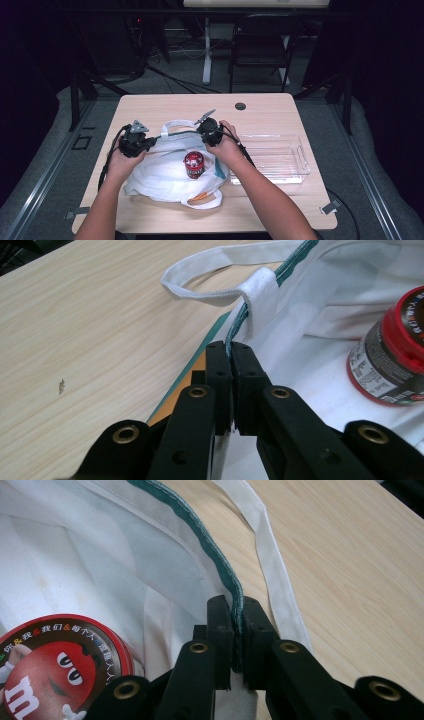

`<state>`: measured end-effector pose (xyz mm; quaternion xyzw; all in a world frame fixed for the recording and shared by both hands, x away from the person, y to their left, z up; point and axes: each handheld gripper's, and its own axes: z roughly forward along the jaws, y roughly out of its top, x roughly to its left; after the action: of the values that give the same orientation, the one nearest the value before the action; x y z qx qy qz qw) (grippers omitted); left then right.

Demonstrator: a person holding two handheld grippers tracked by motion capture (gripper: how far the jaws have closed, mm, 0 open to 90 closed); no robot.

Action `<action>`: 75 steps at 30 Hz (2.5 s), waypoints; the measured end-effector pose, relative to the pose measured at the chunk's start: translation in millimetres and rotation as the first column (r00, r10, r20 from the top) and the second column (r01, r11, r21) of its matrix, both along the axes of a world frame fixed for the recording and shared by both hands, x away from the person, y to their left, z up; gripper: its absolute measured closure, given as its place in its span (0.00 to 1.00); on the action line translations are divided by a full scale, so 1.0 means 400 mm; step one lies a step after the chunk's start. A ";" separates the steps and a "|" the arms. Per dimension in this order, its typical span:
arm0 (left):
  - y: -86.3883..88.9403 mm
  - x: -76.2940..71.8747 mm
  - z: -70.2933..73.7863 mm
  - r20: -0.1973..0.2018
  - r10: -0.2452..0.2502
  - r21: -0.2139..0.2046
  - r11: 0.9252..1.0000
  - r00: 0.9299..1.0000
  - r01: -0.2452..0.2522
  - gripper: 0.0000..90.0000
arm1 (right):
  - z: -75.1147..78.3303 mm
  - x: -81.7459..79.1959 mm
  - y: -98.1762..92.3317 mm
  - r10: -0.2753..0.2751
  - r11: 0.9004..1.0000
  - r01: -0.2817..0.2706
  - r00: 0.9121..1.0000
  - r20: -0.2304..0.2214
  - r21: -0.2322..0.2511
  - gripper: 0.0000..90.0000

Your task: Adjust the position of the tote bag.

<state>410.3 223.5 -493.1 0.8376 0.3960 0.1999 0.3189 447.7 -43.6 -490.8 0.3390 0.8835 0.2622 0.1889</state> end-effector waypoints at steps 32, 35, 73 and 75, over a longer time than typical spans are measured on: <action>0.001 0.034 -0.044 -0.048 0.026 0.042 0.999 0.999 -0.024 0.98 | -0.027 0.008 0.021 -0.007 1.000 0.007 0.998 -0.058 0.005 0.90; 0.001 0.034 -0.045 -0.049 0.027 0.043 0.999 0.998 -0.025 0.98 | -0.019 0.002 0.021 -0.007 0.999 0.009 0.998 -0.058 0.033 0.84; -0.001 0.033 -0.047 -0.045 0.029 0.044 0.999 0.999 -0.027 0.98 | 0.031 -0.149 -0.088 -0.013 0.992 0.013 1.000 0.001 0.124 0.71; 0.000 0.033 -0.047 -0.045 0.029 0.044 0.999 0.999 -0.027 0.98 | 0.024 -0.149 -0.085 -0.015 0.993 0.015 1.000 0.001 0.117 0.73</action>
<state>423.5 223.3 -512.0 0.8431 0.4103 0.1937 0.2886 387.9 -77.8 -481.2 0.3557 0.8639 0.3125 0.1717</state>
